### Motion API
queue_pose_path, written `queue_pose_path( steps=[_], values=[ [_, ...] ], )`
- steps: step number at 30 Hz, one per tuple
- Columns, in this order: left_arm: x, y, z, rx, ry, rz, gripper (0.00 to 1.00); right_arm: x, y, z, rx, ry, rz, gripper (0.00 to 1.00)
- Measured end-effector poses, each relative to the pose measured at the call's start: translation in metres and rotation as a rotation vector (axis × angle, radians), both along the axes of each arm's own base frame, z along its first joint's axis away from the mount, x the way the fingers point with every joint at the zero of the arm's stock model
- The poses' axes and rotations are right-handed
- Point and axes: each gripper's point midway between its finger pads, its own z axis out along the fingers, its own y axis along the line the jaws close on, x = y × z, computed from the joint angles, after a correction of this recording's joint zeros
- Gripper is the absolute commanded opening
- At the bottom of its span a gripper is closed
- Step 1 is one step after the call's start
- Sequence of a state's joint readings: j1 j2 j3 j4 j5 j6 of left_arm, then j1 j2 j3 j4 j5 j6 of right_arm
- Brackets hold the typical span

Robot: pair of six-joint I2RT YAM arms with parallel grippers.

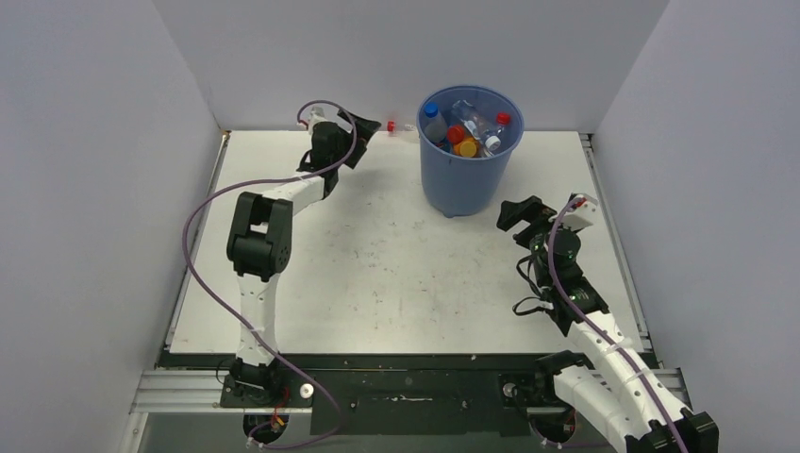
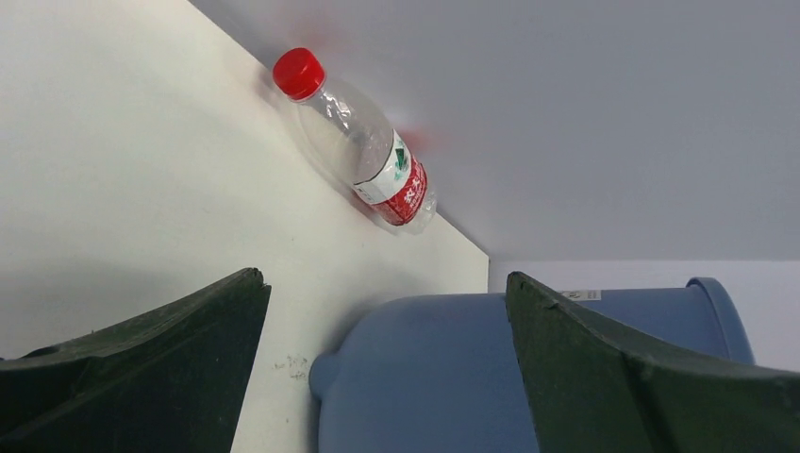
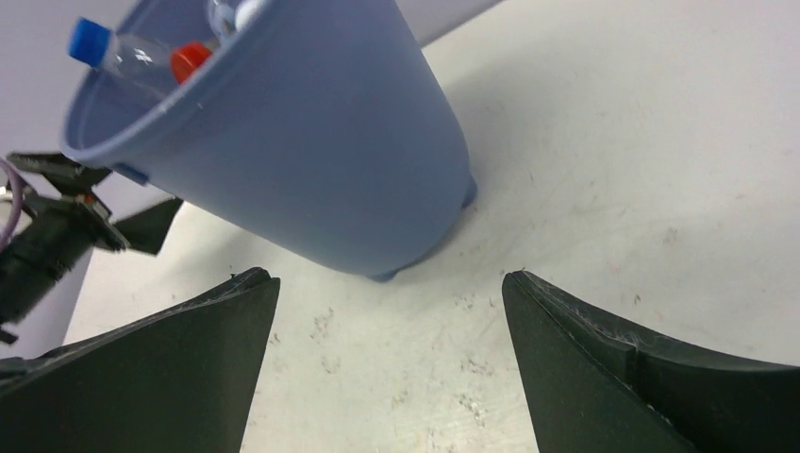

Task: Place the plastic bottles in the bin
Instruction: Move the trash bin to the center of the board.

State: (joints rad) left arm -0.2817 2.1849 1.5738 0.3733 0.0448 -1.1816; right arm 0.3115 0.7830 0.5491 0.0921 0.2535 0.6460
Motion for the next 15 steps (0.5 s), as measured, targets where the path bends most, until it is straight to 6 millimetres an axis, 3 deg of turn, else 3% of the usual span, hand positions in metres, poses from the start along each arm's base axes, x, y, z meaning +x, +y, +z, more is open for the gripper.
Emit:
queue_pose_path(
  steps=[4, 8, 11, 15],
  values=[
    [0.011, -0.020, -0.012, -0.001, 0.005, -0.072, 0.99, -0.009, 0.001, -0.022, 0.000, 0.035, 0.023, 0.93],
    [-0.004, -0.056, -0.039, -0.001, 0.051, -0.163, 1.00, -0.016, 0.003, -0.014, 0.008, 0.002, 0.043, 0.93],
    [-0.021, -0.088, -0.056, 0.001, 0.081, -0.236, 0.94, -0.019, 0.004, -0.006, 0.015, -0.025, 0.058, 0.94],
    [-0.033, -0.117, -0.064, 0.001, 0.089, -0.293, 0.93, -0.021, 0.009, -0.005, 0.018, -0.027, 0.089, 0.94]
  ],
)
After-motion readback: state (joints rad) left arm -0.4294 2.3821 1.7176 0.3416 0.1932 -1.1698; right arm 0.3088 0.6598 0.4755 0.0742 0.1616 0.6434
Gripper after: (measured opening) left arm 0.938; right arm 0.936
